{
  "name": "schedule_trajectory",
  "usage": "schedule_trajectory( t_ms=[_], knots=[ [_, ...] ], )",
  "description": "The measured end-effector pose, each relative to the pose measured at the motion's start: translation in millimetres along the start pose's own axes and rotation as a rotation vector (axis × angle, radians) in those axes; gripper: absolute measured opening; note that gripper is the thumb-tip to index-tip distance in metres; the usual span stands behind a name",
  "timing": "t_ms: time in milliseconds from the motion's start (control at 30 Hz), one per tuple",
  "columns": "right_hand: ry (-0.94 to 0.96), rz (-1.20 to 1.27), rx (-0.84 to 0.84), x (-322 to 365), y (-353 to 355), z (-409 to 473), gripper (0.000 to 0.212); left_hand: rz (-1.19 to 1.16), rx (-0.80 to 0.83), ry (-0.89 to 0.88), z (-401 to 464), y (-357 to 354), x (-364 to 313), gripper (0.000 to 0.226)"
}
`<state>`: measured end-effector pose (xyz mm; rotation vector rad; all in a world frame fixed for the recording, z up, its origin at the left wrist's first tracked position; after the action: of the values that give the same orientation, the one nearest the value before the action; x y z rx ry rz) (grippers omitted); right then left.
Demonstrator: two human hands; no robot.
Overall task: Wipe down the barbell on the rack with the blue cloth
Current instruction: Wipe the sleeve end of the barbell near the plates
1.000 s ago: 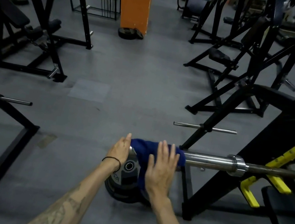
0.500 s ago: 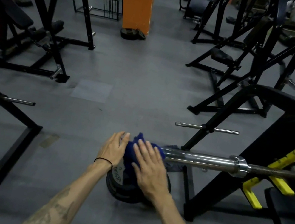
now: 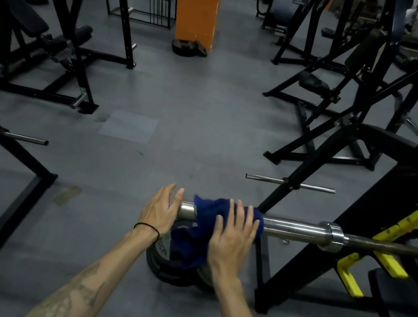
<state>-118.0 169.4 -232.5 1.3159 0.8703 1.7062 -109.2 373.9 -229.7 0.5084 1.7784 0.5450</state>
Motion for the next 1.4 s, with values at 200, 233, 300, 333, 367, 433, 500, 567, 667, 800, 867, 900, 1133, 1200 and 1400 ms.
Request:
schedule_trajectory(
  t_ms=[200,233,300,333,367,433,500,567,667,800,867,900,1133,1200,1400],
  knots=[
    [0.362,-0.158,0.069,1.6,-1.7,0.8,0.053,0.008,-0.014,-0.028,-0.9,1.3,-1.0,0.081],
    [0.191,-0.079,0.031,-16.5,4.6,4.4,0.053,0.007,-0.017,-0.031,-2.1,2.5,-0.6,0.085],
    [-0.049,0.044,-0.028,-15.8,5.2,3.3,0.053,0.020,-0.030,-0.038,-3.6,3.5,0.0,0.086],
    [-0.007,0.039,-0.012,5.4,-0.4,1.1,0.053,0.024,-0.031,-0.038,-3.7,2.9,0.9,0.087],
    [0.147,-0.006,0.048,29.1,-11.5,-3.1,0.054,0.022,-0.029,-0.036,-3.5,2.2,2.1,0.087],
    [0.510,-0.169,0.142,46.2,-22.9,-11.9,0.058,0.016,-0.019,-0.033,-2.6,-0.1,3.6,0.087],
    [0.528,-0.220,0.090,13.1,-9.6,-3.7,0.057,0.012,-0.016,-0.046,-2.5,-0.6,2.4,0.086],
    [0.195,-0.065,-0.037,-34.7,10.2,2.6,0.053,0.011,-0.021,-0.065,-4.1,-0.5,1.0,0.083],
    [-0.113,0.117,-0.097,-27.7,9.2,-0.3,0.055,0.030,-0.006,-0.091,-4.8,-4.1,-0.8,0.079],
    [0.496,-0.179,0.099,18.1,-13.6,-7.6,0.058,0.038,0.045,-0.191,-0.7,-14.1,-1.2,0.076],
    [0.347,-0.153,0.027,-20.0,2.6,3.1,0.055,0.069,0.052,-0.179,1.7,-19.4,2.2,0.062],
    [0.176,-0.070,-0.018,-42.2,11.1,6.1,0.054,0.088,0.037,-0.163,2.4,-20.2,3.5,0.050],
    [0.575,-0.240,0.122,28.9,-18.2,-13.5,0.060,0.296,-0.020,0.079,20.1,-15.5,-9.2,0.058],
    [0.510,-0.253,0.065,1.4,-4.6,-2.9,0.057,0.337,0.085,0.244,31.5,-10.1,-4.1,0.068],
    [0.193,-0.024,0.032,14.2,-7.3,0.6,0.056,0.321,0.031,0.050,26.8,-8.9,-5.1,0.055]
  ],
)
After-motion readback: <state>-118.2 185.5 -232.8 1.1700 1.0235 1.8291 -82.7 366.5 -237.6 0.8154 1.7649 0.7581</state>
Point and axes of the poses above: each hand's wrist, its own z-axis towards the middle knuckle, its own y-axis out of the back of the hand, x = y × z, the point moved 6 cm from there along z, towards the middle knuckle, and after that the axes turned 14 degrees about x, right-handed, at the moved point
